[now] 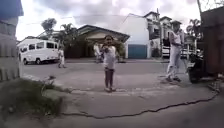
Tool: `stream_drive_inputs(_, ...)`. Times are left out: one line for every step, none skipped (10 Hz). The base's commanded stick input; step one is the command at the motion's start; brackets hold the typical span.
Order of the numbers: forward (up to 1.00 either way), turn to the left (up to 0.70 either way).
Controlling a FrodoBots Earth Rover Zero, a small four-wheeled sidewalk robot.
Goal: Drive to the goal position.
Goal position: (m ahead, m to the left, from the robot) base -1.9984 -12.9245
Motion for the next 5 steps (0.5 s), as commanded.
stream_drive_inputs(-0.12,0.00)
stream_drive_inputs(-0.12,0.00)
stream_drive_inputs(-0.12,0.00)
stream_drive_inputs(-0.12,0.00)
stream_drive_inputs(-0.12,0.00)
